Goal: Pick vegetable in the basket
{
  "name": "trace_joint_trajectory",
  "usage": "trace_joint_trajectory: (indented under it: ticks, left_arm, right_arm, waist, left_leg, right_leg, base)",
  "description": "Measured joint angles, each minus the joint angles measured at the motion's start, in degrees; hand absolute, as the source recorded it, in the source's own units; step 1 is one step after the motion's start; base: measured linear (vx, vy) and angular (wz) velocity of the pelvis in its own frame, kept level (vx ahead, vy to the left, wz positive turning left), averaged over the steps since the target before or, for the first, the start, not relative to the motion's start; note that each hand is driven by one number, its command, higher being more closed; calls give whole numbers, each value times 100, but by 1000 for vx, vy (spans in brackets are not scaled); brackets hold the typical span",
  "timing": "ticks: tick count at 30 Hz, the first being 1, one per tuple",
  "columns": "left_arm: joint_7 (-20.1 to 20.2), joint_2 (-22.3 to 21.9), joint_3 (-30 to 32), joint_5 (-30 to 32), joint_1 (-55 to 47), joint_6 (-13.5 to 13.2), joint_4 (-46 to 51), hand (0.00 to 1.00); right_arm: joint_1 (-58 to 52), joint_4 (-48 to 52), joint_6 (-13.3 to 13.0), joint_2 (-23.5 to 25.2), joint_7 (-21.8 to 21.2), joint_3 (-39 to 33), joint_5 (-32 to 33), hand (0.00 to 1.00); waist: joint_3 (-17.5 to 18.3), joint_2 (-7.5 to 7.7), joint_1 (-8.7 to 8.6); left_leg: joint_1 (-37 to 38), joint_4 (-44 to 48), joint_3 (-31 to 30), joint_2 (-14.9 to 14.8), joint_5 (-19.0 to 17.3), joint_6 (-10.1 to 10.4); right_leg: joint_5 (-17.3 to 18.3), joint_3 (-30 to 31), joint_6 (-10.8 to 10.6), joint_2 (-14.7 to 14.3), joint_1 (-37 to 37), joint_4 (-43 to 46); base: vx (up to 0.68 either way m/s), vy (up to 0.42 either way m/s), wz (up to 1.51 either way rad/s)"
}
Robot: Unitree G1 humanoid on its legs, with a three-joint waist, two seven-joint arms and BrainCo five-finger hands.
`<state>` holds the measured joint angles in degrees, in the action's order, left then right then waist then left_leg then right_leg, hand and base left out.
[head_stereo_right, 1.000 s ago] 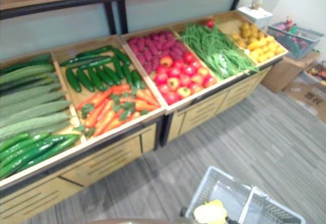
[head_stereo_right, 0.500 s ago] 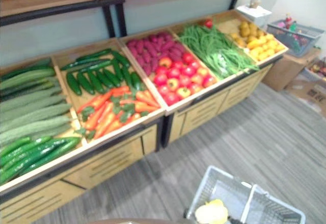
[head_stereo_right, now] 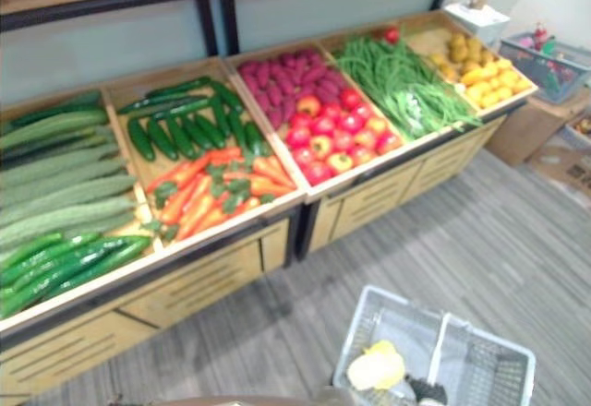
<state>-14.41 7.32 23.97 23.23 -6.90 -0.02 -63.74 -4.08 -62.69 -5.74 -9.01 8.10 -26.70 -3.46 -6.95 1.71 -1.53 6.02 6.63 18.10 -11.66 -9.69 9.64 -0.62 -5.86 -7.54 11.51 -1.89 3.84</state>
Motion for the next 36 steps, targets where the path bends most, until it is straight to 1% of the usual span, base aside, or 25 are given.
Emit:
trace_joint_trajectory:
  ticks: [2, 4, 6, 8, 11, 13, 14, 15, 16, 17, 18, 19, 20, 23, 25, 26, 27, 28, 29, 30, 31, 32, 33, 35, 36]
  left_arm:
    - [1, 13, 0, 4, -3, 12, 4, 0]
    - [2, 10, -4, 5, -6, 16, 6, 0]
    - [9, 22, -26, 10, -12, 19, 8, 0]
    - [32, -60, -154, 59, -55, 23, 8, 0]
    - [38, -86, -168, 70, -65, 20, 15, 0]
    - [39, -90, -167, 97, -71, 19, 32, 0]
    - [46, -102, -168, 180, -73, 19, 32, 0]
    - [58, -110, -168, 197, -69, 15, 44, 0]
    - [70, -143, -151, 215, -66, 17, 69, 0]
    - [72, -116, -101, 222, -72, 29, 70, 0]
    - [68, -210, -92, 222, -156, 21, 122, 0]
    - [67, -208, -101, 224, -176, 22, 134, 0]
    - [69, -199, -103, 224, -199, 24, 168, 0]
    - [99, -246, -121, 224, -277, 0, 155, 0]
    - [101, -185, -172, 224, -216, -24, 42, 0]
    - [109, -129, -272, 224, -171, -28, -54, 0]
    - [112, -108, -358, 225, -162, -30, -91, 0]
    - [119, -93, -466, 232, -159, -32, -152, 0]
    - [125, -52, -571, 233, -121, -25, -182, 0]
    - [132, -2, -591, 233, -77, -25, -180, 0]
    - [137, 96, -623, 233, -7, -11, -177, 0]
    - [139, 177, -624, 232, 18, -8, -161, 0]
    - [139, 322, -621, 233, 37, -4, -120, 0]
    - [137, 503, -575, 233, 101, -1, -101, 0]
    - [137, 521, -557, 232, 114, 7, -105, 0]
  right_arm:
    - [0, 67, -15, 33, -8, 21, 0, 100]
    - [4, 132, -14, 43, -11, 20, 5, 100]
    - [43, 177, -15, 60, -28, 15, 9, 100]
    - [44, 336, -4, 22, -27, 0, 0, 100]
    - [29, 434, 5, 28, -13, -3, -11, 100]
    - [47, 447, 13, 54, 6, -23, -14, 100]
    - [71, 488, 24, 67, 16, -19, -24, 100]
    - [51, 559, 35, 71, 17, -6, -28, 100]
    - [51, 612, 43, 49, 27, 5, -67, 100]
    - [95, 614, 72, 112, 36, 24, -82, 100]
    - [104, 708, 60, 143, 4, 102, -124, 100]
    - [85, 760, 75, 173, 10, 121, -124, 100]
    - [2, 802, 70, 180, 15, 124, -127, 100]
    - [-71, 779, 51, 215, 12, 139, -186, 100]
    - [-42, 700, 48, 212, 11, 131, -246, 100]
    - [-8, 544, 36, 177, 10, 124, -277, 100]
    - [26, 475, 38, 153, 11, 120, -276, 100]
    - [180, 345, 23, 94, 5, 122, -273, 100]
    - [340, 331, 11, 97, 9, 95, -264, 100]
    - [406, 320, 7, 119, 5, 87, -259, 100]
    - [480, 327, -8, 130, 3, 82, -224, 100]
    - [496, 330, -18, 129, 7, 76, -218, 100]
    - [484, 324, -28, 131, 9, 79, -219, 100]
    - [412, 318, -25, 132, 9, 79, -220, 100]
    - [400, 314, -25, 139, 8, 77, -220, 100]
  waist:
    - [-85, 14, -5]
    - [-116, -38, 3]
    - [-197, 2, 24]
    - [-320, 64, 45]
    - [-328, -5, 49]
    - [-329, -10, 50]
    - [-328, -13, 48]
    - [-328, -40, 33]
    - [-300, -194, 69]
    - [-300, -123, 106]
    - [-276, -193, 196]
    - [-257, -114, 178]
    - [-214, -35, 190]
    - [-3, -89, 182]
    - [46, -44, 182]
    - [46, 29, 184]
    - [61, 26, 186]
    - [82, -12, 194]
    - [73, 2, 181]
    - [34, 64, 183]
    - [-23, 151, 180]
    - [-47, 223, 172]
    - [-62, 218, 154]
    - [-54, 312, 149]
    - [-53, 314, 143]
  left_leg:
    - [-25, 205, -39, -67, -72, 26]
    - [-207, 678, -152, -238, -267, 68]
    - [-512, 1484, -394, -316, -249, 51]
    - [-958, 2459, -728, -308, 104, 7]
    - [-1191, 2674, -774, -299, 469, -60]
    - [-1168, 2475, -774, -293, 442, -113]
    - [-1054, 2084, -767, -264, 269, -125]
    - [-932, 1471, -787, -215, 174, -115]
    - [-644, 453, -781, -202, 142, 76]
    - [-584, 427, -639, -137, 92, -19]
    - [-658, 421, -581, -191, 62, -19]
    - [-683, 587, -556, -169, -43, 6]
    - [-666, 833, -452, -144, -160, 17]
    - [-695, 1121, -386, -183, -258, 4]
    - [-685, 1267, -387, -112, -265, -7]
    - [-637, 1224, -384, -24, -304, -74]
    - [-555, 1123, -376, 27, -354, -168]
    - [-360, 811, -355, 118, -481, -332]
    - [-213, 516, -307, 236, -627, -322]
    - [-150, 489, -238, 325, -645, -310]
    - [-29, 489, -151, 438, -655, -327]
    - [50, 488, -140, 479, -677, -366]
    - [153, 460, -166, 517, -697, -401]
    - [247, 382, -267, 503, -697, -424]
    - [269, 345, -297, 479, -686, -443]
  right_leg:
    - [245, -53, 12, 7, -9, 319]
    - [516, -85, 47, -52, -117, 685]
    - [790, -77, -45, -5, -224, 1050]
    - [940, 3, -70, 107, -185, 1316]
    - [933, 36, -75, 189, -184, 1269]
    - [910, 121, -105, 182, -190, 1182]
    - [907, 163, -110, 169, -195, 1124]
    - [896, 188, -129, 125, -214, 1073]
    - [851, 291, -208, -83, -355, 1029]
    - [845, 392, -222, -50, -364, 948]
    - [831, 368, -161, -81, -335, 910]
    - [862, 292, -99, -46, -369, 1155]
    - [802, 328, -236, -57, -251, 974]
    - [640, 513, -272, -128, -78, 547]
    - [615, 728, -275, -74, -89, 506]
    - [615, 829, -274, -29, -142, 586]
    - [615, 909, -273, -19, -246, 731]
    - [622, 1041, -261, -49, -636, 1280]
    - [624, 1144, -254, -46, -1100, 1971]
    - [603, 1182, -222, 9, -1287, 2316]
    - [456, 1204, -7, 84, -1569, 2884]
    - [311, 1192, 189, 111, -1667, 3155]
    - [128, 1132, 228, 172, -1696, 3350]
    - [-75, 1028, 227, 219, -1705, 3465]
    - [-43, 981, 217, 212, -1715, 3439]
  base:
    - [-70, -41, 16]
    - [-39, -67, 17]
    - [-56, -93, 13]
    - [-93, -121, 0]
    - [-11, -25, 7]
    - [-3, 22, 9]
    - [-4, 51, 12]
    - [-16, 86, -3]
    - [-20, 87, -24]
    - [24, 107, -50]
    - [60, 90, -37]
    - [151, 93, -37]
    - [136, 68, -28]
    - [201, 92, -44]
    - [154, 68, -50]
    - [75, 63, -40]
    - [68, 131, -71]
    - [29, 178, -86]
    - [2, 189, -83]
    - [-38, 161, -60]
    - [-33, 105, -32]
    - [-9, 111, -15]
    - [30, 79, 6]
    - [60, 26, 19]
    - [132, -61, 22]
